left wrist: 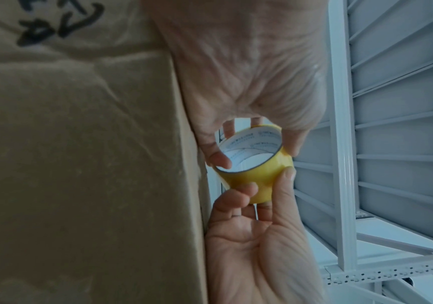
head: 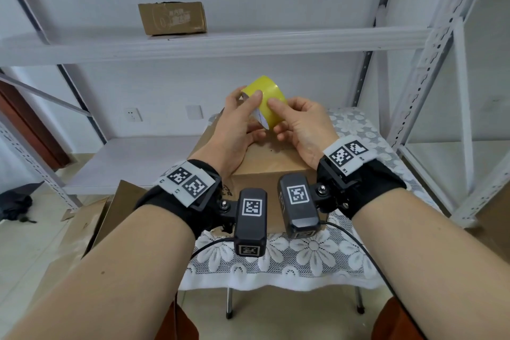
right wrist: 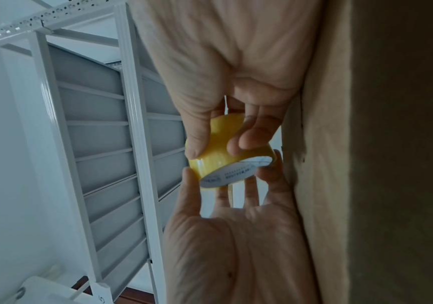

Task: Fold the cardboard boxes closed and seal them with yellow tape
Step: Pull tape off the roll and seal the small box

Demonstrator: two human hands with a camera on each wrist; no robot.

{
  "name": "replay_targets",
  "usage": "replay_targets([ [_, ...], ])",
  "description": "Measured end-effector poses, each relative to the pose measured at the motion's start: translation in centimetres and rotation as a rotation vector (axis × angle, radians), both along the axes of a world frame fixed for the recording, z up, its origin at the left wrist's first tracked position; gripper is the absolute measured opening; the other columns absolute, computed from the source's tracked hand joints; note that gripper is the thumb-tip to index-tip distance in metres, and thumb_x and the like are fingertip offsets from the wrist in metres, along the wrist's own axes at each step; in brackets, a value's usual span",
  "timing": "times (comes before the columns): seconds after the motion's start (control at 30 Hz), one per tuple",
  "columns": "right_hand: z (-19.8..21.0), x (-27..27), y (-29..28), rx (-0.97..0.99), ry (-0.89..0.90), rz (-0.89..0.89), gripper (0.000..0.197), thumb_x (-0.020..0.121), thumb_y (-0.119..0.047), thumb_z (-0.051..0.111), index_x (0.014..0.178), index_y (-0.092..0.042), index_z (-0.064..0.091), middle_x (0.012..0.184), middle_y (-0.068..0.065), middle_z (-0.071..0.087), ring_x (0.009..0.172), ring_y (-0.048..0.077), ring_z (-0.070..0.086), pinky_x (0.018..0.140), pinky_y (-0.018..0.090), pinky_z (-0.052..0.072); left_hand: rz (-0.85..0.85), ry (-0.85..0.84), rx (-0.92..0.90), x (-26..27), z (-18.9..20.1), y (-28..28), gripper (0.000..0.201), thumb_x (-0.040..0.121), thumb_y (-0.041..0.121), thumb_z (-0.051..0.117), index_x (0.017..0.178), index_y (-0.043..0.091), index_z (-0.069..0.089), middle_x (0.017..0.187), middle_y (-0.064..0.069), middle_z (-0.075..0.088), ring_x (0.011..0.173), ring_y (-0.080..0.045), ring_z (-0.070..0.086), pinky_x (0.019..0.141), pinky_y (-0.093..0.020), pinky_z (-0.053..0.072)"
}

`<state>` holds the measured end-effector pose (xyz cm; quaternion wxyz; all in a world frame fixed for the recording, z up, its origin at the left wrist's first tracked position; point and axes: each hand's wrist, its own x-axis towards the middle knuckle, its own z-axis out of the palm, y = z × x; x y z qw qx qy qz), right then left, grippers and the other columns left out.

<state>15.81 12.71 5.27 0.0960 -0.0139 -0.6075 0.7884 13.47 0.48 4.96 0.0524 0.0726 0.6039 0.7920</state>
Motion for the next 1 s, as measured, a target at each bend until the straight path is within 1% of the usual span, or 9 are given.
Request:
replay_targets([
  [0.13,-0.13,0.13,-0.07,0.061,0.019,0.033,0.014,0.08,-0.008,0.074,0.079,-0.012,0.06,0.065,0.001,0.06,0.048,0.011,0.051,0.04,0.02,0.038,0.044,0.012,-0.021,0.26,0.26,0.11,0.037,0.099,0.043,0.049,0.133,0.029,0.043,0.113,-0.004,0.062,0.077,-0.022,0.062,0.059,-0.025,0.046],
  [0.23,-0.03,0.33,-0.17,0.026,0.026,0.059,0.01,0.083,-0.007,0.07,0.084,-0.012,0.061,0.071,0.002,0.064,0.05,0.013,0.056,0.039,0.02,0.038,0.047,0.006,-0.006,0.45,0.41,0.09,0.033,0.1,0.045,0.045,0.131,0.032,0.044,0.112,-0.003,0.061,0.067,-0.017,0.062,0.056,-0.024,0.046],
  [0.4,0.18,0.45,-0.24,-0.045,0.011,0.031,0.012,0.088,-0.02,0.066,0.081,-0.012,0.06,0.074,0.009,0.063,0.045,0.013,0.054,0.036,0.02,0.037,-0.008,0.036,0.025,0.64,0.09,0.04,0.052,0.091,0.033,0.065,0.136,0.025,0.04,0.113,-0.01,0.068,0.079,-0.02,0.066,0.067,-0.031,0.048],
  [0.5,0.21,0.53,-0.17,-0.09,0.007,0.049,0.005,0.09,-0.017,0.064,0.087,-0.013,0.063,0.073,0.009,0.063,0.044,0.012,0.054,0.038,0.02,0.038,0.045,0.012,0.034,0.57,0.06,0.1,0.052,0.091,0.039,0.064,0.135,0.02,0.043,0.11,-0.012,0.067,0.076,-0.021,0.064,0.058,-0.027,0.045],
  [0.6,0.21,0.52,-0.04,-0.149,0.016,0.067,0.005,0.091,-0.016,0.061,0.093,-0.013,0.065,0.077,0.009,0.063,0.045,0.012,0.055,0.04,0.021,0.039,0.085,-0.008,0.027,0.56,0.16,0.24,0.052,0.093,0.049,0.057,0.131,0.016,0.046,0.101,-0.007,0.063,0.069,-0.018,0.061,0.047,-0.022,0.039],
  [0.7,0.19,0.54,0.02,-0.169,0.018,0.056,0.007,0.092,-0.018,0.06,0.089,-0.013,0.064,0.074,0.009,0.061,0.043,0.012,0.054,0.039,0.021,0.038,0.065,0.009,-0.024,0.54,0.01,0.21,0.055,0.089,0.052,0.061,0.131,0.019,0.046,0.111,-0.007,0.064,0.073,-0.018,0.063,0.05,-0.023,0.041],
  [0.8,0.28,0.51,0.28,-0.19,-0.001,0.024,0.014,0.091,-0.025,0.062,0.087,-0.012,0.062,0.069,0.008,0.062,0.041,0.013,0.053,0.036,0.02,0.038,0.013,0.058,-0.054,0.67,-0.23,0.14,0.062,0.082,0.043,0.072,0.133,0.023,0.043,0.119,-0.013,0.065,0.074,-0.018,0.064,0.052,-0.024,0.043],
  [0.9,0.26,0.49,0.26,-0.172,-0.004,0.028,0.016,0.09,-0.026,0.064,0.086,-0.011,0.062,0.07,0.008,0.064,0.041,0.013,0.054,0.036,0.02,0.038,0.041,0.034,-0.035,0.69,-0.14,0.12,0.071,0.074,0.051,0.073,0.13,0.015,0.047,0.119,-0.014,0.065,0.076,-0.021,0.064,0.052,-0.024,0.043],
  [1.0,0.17,0.54,0.04,-0.156,0.01,0.06,0.009,0.091,-0.021,0.063,0.087,-0.012,0.062,0.076,0.009,0.064,0.045,0.012,0.056,0.039,0.02,0.041,0.046,0.01,-0.014,0.49,-0.15,0.06,0.068,0.081,0.056,0.067,0.128,0.01,0.05,0.119,-0.016,0.066,0.08,-0.022,0.065,0.054,-0.024,0.045],
])
